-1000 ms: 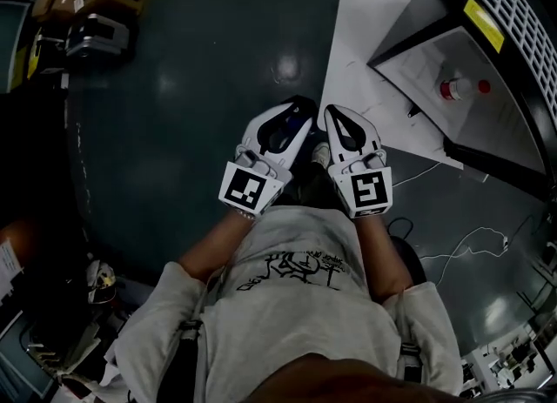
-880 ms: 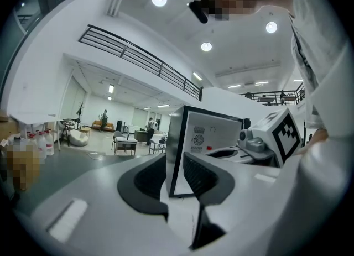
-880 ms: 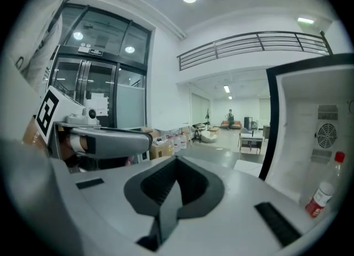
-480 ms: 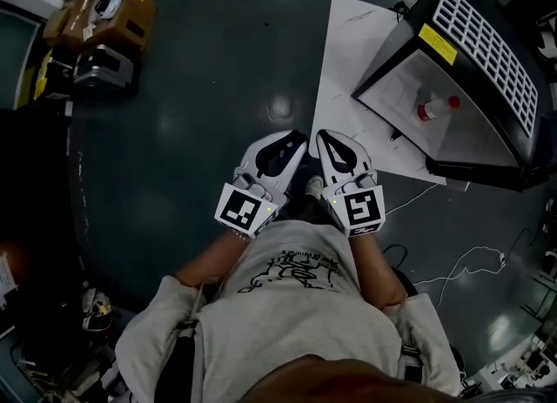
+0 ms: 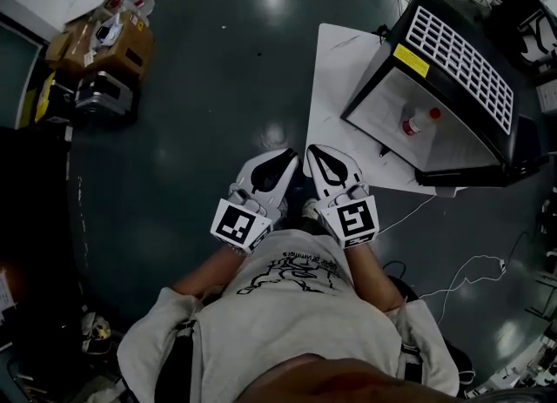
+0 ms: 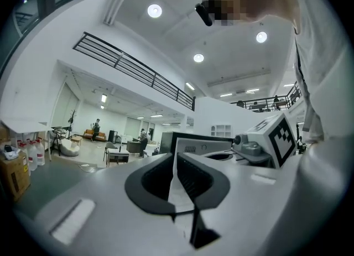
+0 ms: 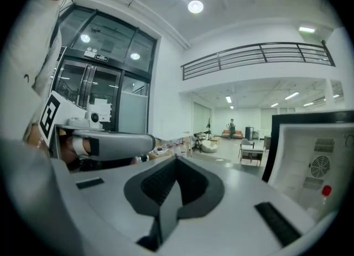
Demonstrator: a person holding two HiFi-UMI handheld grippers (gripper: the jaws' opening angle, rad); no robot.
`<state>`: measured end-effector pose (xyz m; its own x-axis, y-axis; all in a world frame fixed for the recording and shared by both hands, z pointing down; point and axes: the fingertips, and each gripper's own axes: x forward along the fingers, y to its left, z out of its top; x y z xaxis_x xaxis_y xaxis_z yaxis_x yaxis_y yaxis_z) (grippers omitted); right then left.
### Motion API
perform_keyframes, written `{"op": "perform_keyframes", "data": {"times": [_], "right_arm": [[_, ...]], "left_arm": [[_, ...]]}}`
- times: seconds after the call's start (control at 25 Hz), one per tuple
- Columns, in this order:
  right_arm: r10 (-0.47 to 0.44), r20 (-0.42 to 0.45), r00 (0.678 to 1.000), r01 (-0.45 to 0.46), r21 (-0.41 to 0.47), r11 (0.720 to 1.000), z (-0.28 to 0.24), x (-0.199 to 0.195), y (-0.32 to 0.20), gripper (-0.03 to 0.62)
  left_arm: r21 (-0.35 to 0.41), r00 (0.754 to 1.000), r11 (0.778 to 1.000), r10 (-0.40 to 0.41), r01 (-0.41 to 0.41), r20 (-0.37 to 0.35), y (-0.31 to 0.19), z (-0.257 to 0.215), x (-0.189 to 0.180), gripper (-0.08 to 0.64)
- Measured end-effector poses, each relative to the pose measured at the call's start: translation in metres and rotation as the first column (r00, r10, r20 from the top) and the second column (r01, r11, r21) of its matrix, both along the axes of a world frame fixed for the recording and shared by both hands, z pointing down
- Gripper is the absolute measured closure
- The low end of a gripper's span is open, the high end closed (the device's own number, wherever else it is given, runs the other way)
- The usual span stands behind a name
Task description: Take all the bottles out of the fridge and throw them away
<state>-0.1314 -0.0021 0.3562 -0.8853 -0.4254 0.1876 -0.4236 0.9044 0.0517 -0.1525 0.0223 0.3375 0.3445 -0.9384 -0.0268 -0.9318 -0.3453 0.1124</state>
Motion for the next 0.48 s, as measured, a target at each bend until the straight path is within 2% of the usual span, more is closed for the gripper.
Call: {"op": "perform_keyframes", "data": {"times": [0.16, 0.48], "right_arm": [[0.01, 0.006, 1.0, -0.01, 0.011, 1.0, -0.013, -0.002, 0.005, 0.584], [0.051, 0.014, 0.999, -0.051, 0.025, 0.998, -0.025, 0.003, 0.009, 0.584]], "left_arm": [[0.004, 1.0, 1.0, 0.005, -0.005, -0.002, 0.004, -0.01, -0.004, 0.551], [0.021, 0.998, 0.998, 0.066, -0.066, -0.015, 0.004, -0.021, 0.001, 0.551]]}}
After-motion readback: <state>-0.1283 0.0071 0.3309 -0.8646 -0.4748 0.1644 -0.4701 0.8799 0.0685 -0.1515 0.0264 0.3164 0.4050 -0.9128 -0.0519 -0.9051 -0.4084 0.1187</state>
